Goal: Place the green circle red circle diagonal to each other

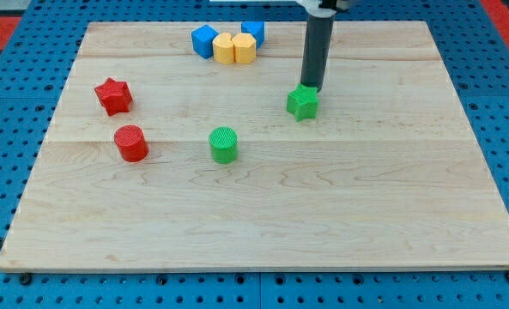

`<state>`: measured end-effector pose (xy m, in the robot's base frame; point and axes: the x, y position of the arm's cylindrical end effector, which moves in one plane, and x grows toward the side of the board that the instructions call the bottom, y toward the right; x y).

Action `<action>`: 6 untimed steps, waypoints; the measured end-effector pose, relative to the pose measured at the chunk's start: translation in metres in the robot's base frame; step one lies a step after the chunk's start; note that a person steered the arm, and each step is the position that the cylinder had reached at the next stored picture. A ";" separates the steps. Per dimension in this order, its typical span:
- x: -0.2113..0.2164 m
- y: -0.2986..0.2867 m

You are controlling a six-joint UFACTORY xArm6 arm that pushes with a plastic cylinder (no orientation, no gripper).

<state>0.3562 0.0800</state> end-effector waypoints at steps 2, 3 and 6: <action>0.046 -0.049; 0.069 -0.046; 0.104 -0.226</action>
